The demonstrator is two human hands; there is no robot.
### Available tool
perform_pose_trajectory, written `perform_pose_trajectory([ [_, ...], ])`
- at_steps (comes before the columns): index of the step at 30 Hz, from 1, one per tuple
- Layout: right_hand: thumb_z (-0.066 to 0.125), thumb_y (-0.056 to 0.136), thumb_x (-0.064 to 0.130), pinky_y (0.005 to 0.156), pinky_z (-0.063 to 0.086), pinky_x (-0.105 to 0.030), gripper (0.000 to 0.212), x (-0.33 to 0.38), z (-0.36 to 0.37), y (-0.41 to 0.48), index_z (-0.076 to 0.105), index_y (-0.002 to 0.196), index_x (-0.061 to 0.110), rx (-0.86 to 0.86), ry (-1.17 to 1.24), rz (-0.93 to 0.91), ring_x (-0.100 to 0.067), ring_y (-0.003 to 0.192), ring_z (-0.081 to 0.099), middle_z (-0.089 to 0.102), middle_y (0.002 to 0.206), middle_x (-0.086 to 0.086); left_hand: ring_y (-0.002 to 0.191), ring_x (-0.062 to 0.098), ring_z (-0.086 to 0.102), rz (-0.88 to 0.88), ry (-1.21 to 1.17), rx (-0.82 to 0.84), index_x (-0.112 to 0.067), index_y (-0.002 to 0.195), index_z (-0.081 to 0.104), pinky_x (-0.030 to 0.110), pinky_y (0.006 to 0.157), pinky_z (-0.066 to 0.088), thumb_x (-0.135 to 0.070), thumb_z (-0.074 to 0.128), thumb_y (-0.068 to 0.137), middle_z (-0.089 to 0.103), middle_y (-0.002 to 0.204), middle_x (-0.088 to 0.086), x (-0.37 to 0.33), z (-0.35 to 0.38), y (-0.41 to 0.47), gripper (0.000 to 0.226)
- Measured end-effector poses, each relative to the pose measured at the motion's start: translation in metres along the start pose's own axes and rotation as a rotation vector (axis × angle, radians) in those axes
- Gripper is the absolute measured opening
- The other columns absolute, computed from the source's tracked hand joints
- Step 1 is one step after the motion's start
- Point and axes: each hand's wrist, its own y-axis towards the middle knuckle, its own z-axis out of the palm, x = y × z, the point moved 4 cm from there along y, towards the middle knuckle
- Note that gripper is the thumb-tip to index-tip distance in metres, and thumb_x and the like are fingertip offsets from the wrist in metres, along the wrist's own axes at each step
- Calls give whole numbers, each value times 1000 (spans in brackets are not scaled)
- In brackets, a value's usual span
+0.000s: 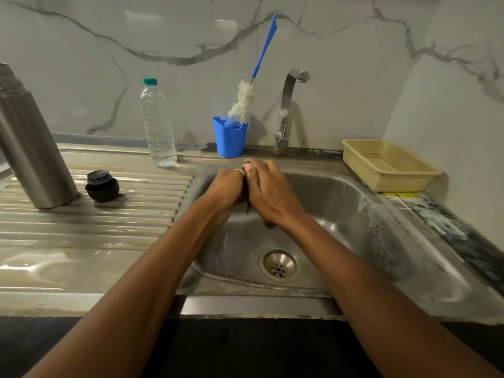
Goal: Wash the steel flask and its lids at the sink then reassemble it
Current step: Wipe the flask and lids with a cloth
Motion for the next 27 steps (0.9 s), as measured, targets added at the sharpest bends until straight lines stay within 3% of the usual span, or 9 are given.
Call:
perform_pose_trajectory([
  [2,27,108,42,86,48,-36,45,-6,-4,9,64,109,17,-88,89,112,-25,99,62,65,111,-10,80,20,70,72,49,41,-10,100,70,31,73,54,-33,39,108,73,83,8,-4,0,0,40],
  [5,26,107,51,86,58,-42,59,-29,7,12,68,103,8,94,590,721,-27,88,69,73,103,-17,65,10,62,168,232,109,-7,88,66,32,71,51,-37,39,110,66,73,5,-8,3,-6,46],
  [7,24,107,54,62,60,-36,67,-28,7,3,66,107,2,189,855,931,-27,66,70,73,84,-19,69,14,63,189,273,177,-6,89,66,36,79,55,-37,37,110,67,76,11,-6,7,-6,47],
  [9,20,106,58,60,58,-34,74,-26,0,6,62,122,0,185,741,912,-29,69,72,74,89,-21,85,25,70,171,263,165,-4,94,69,41,93,55,-41,37,109,72,87,15,-3,8,-3,51],
  [11,16,107,57,90,50,-37,73,-21,-9,8,56,138,6,77,402,782,-32,111,67,66,128,-20,97,31,70,120,202,83,-4,99,70,45,98,53,-42,39,108,73,94,16,-2,7,2,50],
  [13,17,107,56,99,41,-37,66,-11,-11,6,55,140,14,13,226,590,-33,127,56,58,140,-17,100,31,70,58,117,27,-4,103,71,50,99,54,-41,42,106,73,98,16,2,7,8,46],
  [20,32,109,38,87,43,-33,38,1,-2,8,64,118,19,-64,25,10,-23,104,59,62,113,-9,90,23,70,3,-85,9,-12,104,72,37,81,59,-29,42,106,75,91,8,8,4,3,35],
  [23,33,107,38,81,45,-35,45,-9,-8,18,64,92,10,-165,228,310,-29,92,62,68,96,-14,92,23,72,47,-110,92,-7,111,70,40,91,58,-40,40,108,76,94,10,1,5,-1,44],
  [27,40,99,43,95,55,-56,50,-22,-3,9,67,110,2,53,881,896,-38,97,70,72,100,-22,83,23,69,125,-17,188,-6,98,67,38,89,55,-39,36,110,71,83,11,-1,8,-5,47],
])
